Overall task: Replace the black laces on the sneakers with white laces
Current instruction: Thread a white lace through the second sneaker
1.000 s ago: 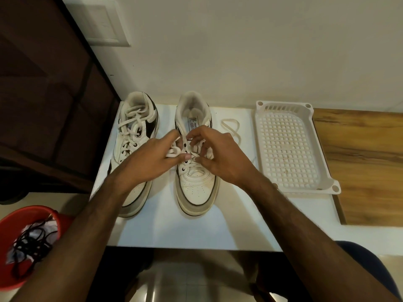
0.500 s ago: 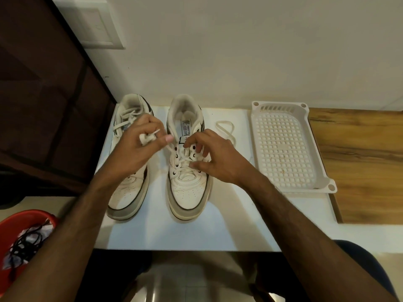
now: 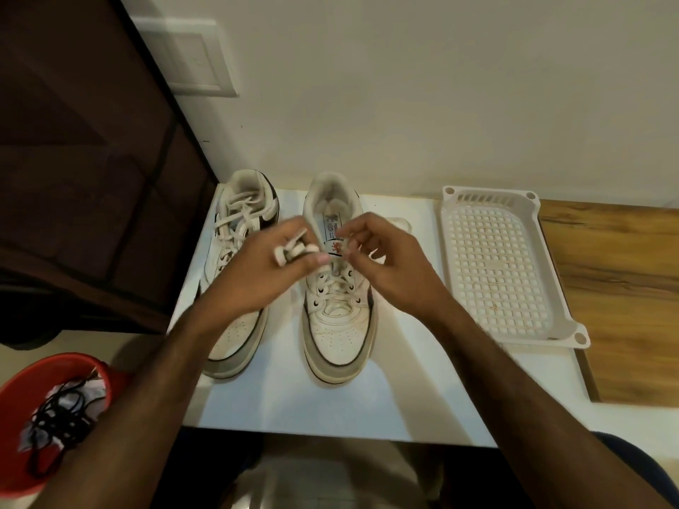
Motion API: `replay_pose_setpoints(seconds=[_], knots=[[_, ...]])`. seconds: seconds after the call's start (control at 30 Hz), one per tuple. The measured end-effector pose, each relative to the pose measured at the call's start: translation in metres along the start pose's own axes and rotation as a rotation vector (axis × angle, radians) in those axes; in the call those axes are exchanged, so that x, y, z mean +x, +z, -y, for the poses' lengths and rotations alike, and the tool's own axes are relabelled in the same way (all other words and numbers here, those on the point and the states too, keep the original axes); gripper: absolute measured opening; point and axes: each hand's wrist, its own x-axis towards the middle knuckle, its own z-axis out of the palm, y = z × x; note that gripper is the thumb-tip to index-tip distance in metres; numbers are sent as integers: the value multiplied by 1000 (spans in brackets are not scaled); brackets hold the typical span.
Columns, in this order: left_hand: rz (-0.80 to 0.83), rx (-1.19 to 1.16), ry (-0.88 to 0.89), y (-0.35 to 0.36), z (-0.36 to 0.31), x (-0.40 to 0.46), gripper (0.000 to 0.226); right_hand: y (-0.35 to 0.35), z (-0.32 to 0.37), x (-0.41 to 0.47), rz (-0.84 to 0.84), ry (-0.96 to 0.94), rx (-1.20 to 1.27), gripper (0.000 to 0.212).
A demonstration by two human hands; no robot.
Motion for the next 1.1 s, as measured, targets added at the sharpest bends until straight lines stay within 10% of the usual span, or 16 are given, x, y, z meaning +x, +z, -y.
replay_pose_setpoints(seconds=[0.97, 1.1], knots=[[94, 342, 174, 23, 2, 3, 30, 24, 28, -10, -285, 228, 535, 19], [191, -67, 89, 6, -6, 0, 61, 0, 21, 1, -313, 250, 767, 18]])
